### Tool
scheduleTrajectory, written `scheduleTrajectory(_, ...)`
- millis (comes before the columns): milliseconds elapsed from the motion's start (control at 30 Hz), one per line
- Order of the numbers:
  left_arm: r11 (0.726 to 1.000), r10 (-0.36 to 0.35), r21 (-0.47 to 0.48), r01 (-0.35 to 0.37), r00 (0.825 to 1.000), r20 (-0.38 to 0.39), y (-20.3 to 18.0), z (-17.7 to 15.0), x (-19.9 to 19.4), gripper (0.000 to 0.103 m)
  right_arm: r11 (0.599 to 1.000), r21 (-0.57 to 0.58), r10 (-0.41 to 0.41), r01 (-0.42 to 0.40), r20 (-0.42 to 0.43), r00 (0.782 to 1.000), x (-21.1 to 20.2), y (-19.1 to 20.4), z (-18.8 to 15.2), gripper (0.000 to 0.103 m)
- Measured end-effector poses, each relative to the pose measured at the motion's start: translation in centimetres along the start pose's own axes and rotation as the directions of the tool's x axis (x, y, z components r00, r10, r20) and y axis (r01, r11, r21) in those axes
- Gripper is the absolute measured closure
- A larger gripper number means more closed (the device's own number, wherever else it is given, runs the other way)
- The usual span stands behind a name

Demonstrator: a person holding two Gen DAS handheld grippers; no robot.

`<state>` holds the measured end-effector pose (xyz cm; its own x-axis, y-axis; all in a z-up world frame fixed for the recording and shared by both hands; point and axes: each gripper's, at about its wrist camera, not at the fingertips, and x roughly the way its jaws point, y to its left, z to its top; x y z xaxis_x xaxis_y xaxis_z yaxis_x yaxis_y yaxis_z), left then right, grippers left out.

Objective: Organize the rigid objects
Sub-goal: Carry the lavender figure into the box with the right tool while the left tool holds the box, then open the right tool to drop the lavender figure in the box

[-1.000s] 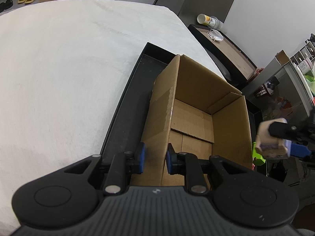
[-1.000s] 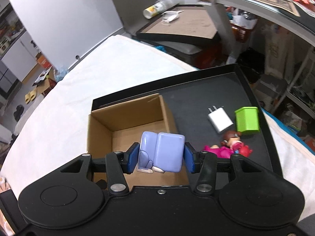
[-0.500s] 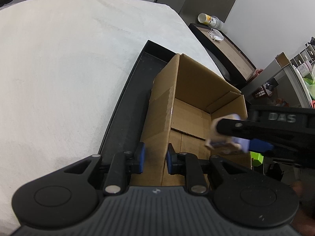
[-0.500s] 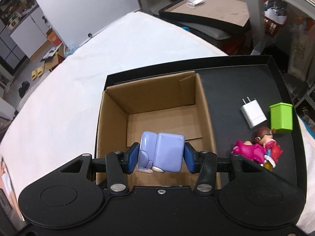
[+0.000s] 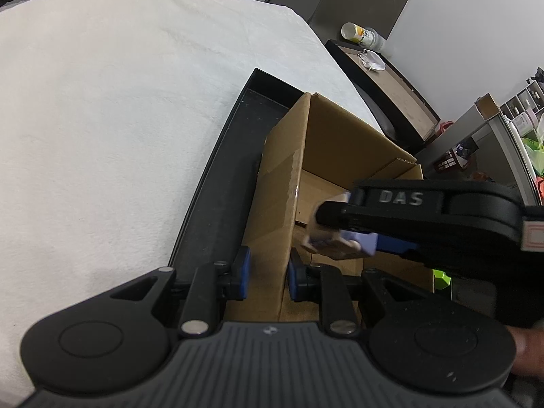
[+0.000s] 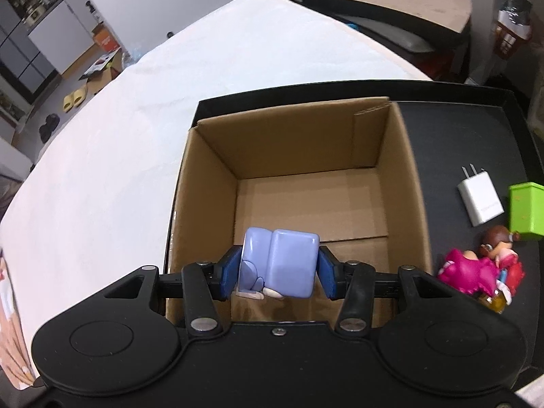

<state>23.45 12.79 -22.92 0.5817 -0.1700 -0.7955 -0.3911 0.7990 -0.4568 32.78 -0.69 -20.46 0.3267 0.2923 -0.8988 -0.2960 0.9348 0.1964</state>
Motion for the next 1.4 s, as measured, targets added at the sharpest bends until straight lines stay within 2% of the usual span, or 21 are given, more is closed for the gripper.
scheduleTrajectory(200,1.000,-0.003,0.001,0.003,1.000,0.000,0.0,0.0,0.0,0.082,1.000,-0.012,0.014,-0.014,-0.013,1.000,1.2,0.3,0.2,0.055)
scheduleTrajectory(367,1.000,-0.009,-0.005,0.009,1.000,-0.003,0.1,0.0,0.0,0.082,0.998,0.016,0.059,-0.059,-0.002,0.998,0.2,-0.3,0.4,0.054)
scheduleTrajectory(667,1.000,-0.007,-0.002,0.007,1.000,-0.003,0.0,0.1,0.0,0.082,0.999,0.028,0.046,-0.047,0.025,0.999,-2.4,-1.8,0.1,0.053)
scheduleTrajectory(767,1.000,-0.004,0.004,0.004,1.000,-0.002,-0.1,0.1,0.0,0.082,0.999,0.020,0.034,-0.034,0.028,0.999,-3.0,-2.1,-0.2,0.048)
scheduleTrajectory(967,1.000,0.007,0.015,-0.007,1.000,-0.001,-0.4,0.1,0.0,0.082,1.000,0.022,0.020,-0.022,0.058,0.998,-5.0,-3.4,-0.6,0.045)
scheduleTrajectory(1400,0.999,0.034,0.027,-0.035,0.999,0.005,-0.9,-0.1,0.1,0.083,0.996,0.090,-0.039,0.030,0.107,0.994,-9.0,-8.7,-1.9,0.039)
